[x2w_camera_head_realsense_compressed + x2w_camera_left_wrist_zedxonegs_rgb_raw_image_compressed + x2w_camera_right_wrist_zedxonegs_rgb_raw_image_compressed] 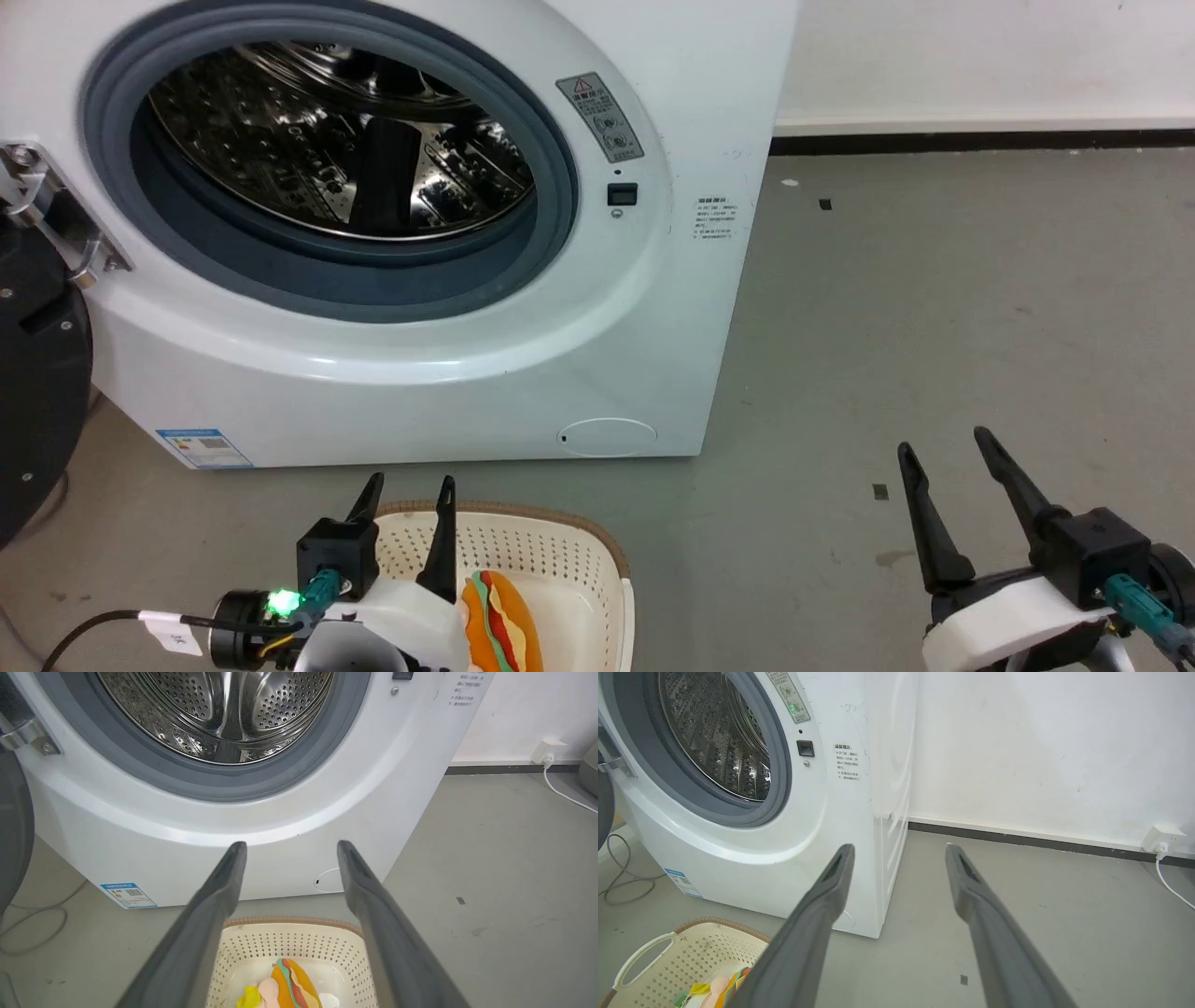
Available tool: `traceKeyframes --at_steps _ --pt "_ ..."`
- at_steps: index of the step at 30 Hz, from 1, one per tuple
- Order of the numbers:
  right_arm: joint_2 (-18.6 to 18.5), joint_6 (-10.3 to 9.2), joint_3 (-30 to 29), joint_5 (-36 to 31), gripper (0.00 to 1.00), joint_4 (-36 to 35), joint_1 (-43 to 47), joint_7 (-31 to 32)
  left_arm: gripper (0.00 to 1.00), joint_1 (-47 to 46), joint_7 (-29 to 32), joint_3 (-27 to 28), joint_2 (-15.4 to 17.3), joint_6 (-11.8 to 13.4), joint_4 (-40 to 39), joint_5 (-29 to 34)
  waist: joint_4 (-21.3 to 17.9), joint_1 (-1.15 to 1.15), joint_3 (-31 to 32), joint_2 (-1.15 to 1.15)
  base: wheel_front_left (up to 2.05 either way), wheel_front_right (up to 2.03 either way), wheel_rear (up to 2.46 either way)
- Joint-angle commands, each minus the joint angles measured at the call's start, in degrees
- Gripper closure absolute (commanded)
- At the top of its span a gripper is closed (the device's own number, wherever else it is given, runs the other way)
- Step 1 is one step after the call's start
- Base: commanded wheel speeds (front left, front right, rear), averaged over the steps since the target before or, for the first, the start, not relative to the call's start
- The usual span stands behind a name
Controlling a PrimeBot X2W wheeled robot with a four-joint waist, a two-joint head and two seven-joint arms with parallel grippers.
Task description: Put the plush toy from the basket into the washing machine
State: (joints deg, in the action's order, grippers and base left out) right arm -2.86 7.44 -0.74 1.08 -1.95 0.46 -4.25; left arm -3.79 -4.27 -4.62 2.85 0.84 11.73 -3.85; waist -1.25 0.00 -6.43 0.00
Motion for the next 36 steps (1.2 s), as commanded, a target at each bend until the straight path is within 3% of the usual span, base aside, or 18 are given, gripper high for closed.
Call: traceKeyframes --at_steps 1,36 --pt "0.0 0.01 -0.2 0.2 0.0 -0.5 -1.5 -0.8 0.0 -1.2 -0.7 -0.3 0.0 0.0 1.0 -0.8 -0.1 0.0 -0.7 0.0 0.0 0.0 0.0" --pt "0.0 0.03 1.4 -0.6 0.0 -5.0 -5.9 -5.0 0.0 -16.4 -4.9 -1.8 2.8 -1.4 27.6 -4.6 -3.5 0.0 -16.4 0.0 0.0 0.0 0.0"
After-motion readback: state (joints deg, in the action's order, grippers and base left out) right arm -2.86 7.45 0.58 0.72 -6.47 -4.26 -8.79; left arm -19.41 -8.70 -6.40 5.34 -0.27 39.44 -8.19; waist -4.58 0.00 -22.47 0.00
